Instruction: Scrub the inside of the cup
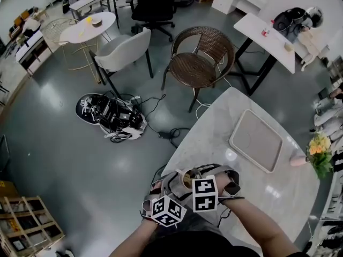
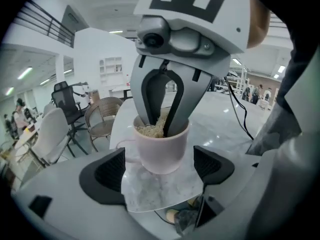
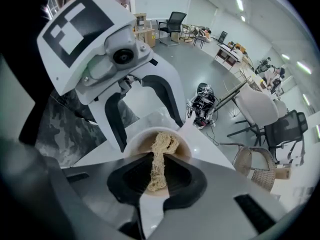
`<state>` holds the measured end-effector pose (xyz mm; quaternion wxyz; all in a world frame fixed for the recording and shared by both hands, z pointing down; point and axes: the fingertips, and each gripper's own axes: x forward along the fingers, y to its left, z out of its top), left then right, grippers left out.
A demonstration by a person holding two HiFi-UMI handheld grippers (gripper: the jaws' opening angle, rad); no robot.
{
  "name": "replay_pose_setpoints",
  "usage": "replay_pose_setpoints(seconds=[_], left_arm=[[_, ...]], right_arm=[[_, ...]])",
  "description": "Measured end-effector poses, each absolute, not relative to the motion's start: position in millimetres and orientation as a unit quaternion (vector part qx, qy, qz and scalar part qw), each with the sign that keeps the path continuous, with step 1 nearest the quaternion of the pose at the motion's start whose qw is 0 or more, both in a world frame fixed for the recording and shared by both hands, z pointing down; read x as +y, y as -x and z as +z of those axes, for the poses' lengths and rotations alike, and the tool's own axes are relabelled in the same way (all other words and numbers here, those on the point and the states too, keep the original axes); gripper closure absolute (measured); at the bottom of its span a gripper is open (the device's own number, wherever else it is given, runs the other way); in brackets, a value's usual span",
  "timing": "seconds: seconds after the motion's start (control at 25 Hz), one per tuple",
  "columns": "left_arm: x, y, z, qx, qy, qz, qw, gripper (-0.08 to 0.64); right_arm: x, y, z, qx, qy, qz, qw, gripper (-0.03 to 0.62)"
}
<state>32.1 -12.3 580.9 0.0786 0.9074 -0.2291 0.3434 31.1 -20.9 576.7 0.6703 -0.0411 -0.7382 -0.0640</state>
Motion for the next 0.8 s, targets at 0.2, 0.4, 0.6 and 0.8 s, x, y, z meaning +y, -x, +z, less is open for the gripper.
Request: replay_pose_setpoints(seconds=[0.2, 0.4, 0.6, 0.8], left_arm=[[-23, -30, 589, -0.163, -0.917, 0.363, 0.026, 0.14], [-32, -28, 591, -0.077, -0.926, 0.37, 0.001, 0.137], [-34, -27, 592, -0.018, -0.926, 0.377, -0.018, 0.137], [-35, -29, 596, 0.027, -0.92, 0.388, -0.036, 0.137]], right_arm=[[-16, -21, 572, -0.772, 0.043, 0.037, 0.633, 0.532], [-16, -16, 555, -0.804, 0.016, 0.112, 0.584, 0.532], [-20, -14, 535, -0.82, 0.002, 0.135, 0.556, 0.532], [-24, -15, 519, -0.839, -0.015, 0.157, 0.521, 0.532]])
